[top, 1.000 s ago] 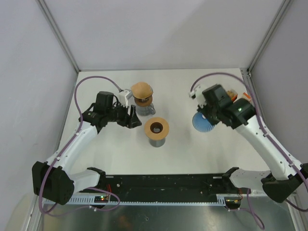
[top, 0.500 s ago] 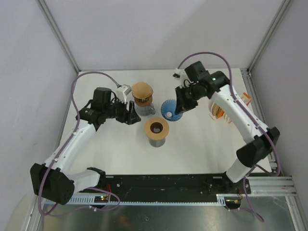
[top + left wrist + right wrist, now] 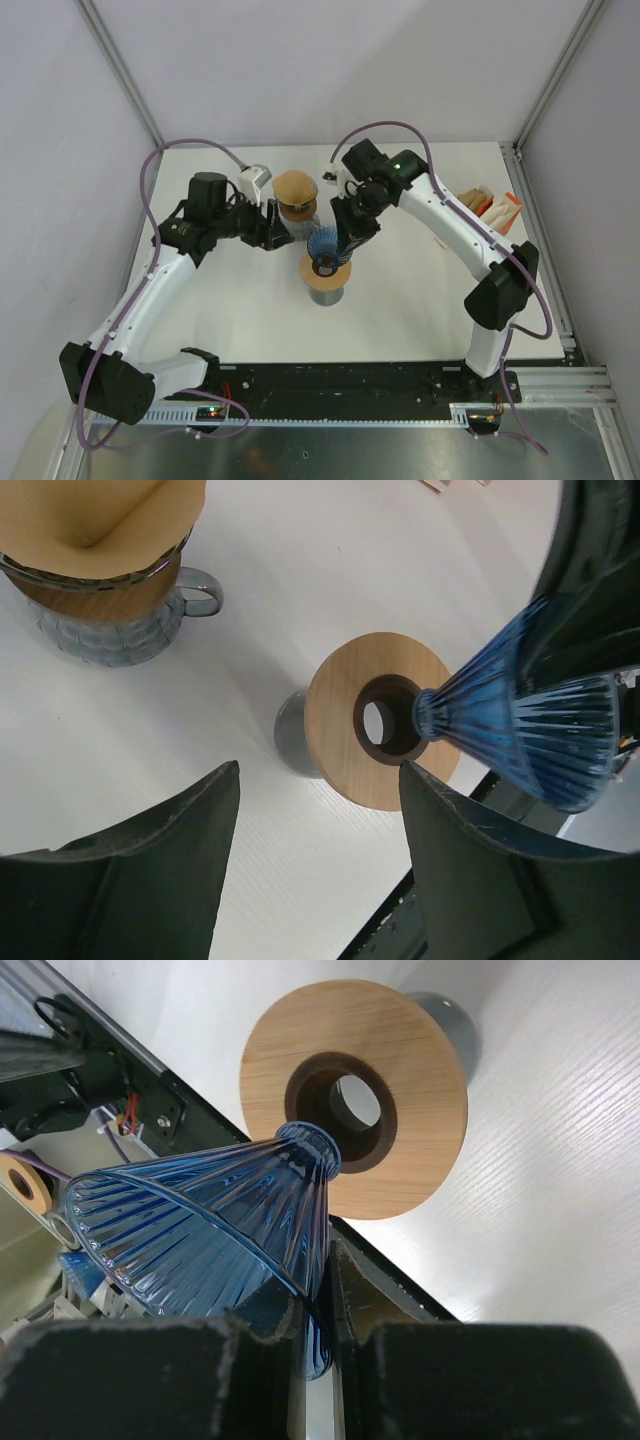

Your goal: Place the coffee filter in the dripper

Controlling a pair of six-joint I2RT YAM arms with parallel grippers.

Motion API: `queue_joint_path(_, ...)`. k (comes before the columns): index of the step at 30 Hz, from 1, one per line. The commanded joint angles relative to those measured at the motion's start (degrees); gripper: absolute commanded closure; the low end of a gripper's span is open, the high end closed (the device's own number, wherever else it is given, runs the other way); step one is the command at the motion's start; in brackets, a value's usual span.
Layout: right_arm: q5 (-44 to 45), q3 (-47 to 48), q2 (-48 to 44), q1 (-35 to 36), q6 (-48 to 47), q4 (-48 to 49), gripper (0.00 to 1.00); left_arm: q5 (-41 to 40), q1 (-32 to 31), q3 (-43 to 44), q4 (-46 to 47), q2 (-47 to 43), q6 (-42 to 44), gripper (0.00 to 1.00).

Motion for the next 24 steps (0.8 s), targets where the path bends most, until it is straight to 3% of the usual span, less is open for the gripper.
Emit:
queue_joint_path(1, 0.4, 2.6, 2.1, 0.4, -0.8, -1.9, 1.0, 2.9, 0.3, 2.4, 0.4, -0.1, -2.4, 0.31)
queue_joint_path(7, 0.8, 2.6, 4.8, 0.5, -1.6, -1.4, 1.0, 6.0, -1.1, 3.6, 0.5, 0.1, -3.4, 0.29)
queue_joint_path(22, 3.0, 3.3, 8.5, 1.1, -1.9, -1.7, 1.0, -1.8, -8.9, 2.6, 1.9, 6.3, -2.8, 0.31)
queue_joint_path(24, 3.0, 3.5, 8.5, 1.2, -1.9, -1.8, 0.92, -2.9, -9.7, 2.7, 2.0, 7.1, -2.6, 0.35)
